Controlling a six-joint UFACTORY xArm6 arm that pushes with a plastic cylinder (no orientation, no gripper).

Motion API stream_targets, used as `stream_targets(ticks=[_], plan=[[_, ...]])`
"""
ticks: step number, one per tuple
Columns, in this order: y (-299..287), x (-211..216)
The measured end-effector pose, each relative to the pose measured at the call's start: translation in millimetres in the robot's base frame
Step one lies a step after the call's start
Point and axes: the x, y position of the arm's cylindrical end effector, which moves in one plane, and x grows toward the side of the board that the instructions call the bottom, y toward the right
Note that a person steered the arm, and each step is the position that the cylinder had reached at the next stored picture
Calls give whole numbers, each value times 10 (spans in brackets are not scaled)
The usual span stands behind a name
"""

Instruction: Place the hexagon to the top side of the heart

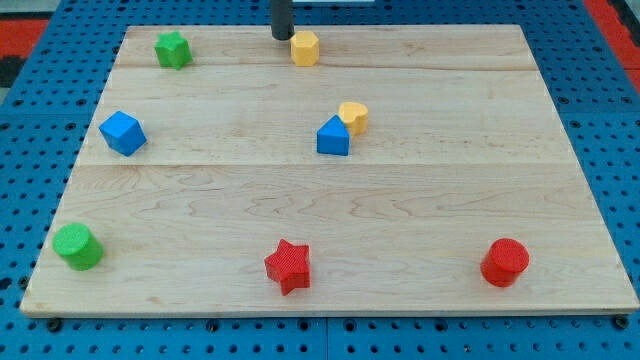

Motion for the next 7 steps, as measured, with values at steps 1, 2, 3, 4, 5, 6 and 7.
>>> stream_targets(ticks=[1,2,3,4,5,6,7], plan=[[130,346],[237,372],[396,315],[659,356],[769,651],[764,586],[764,328]])
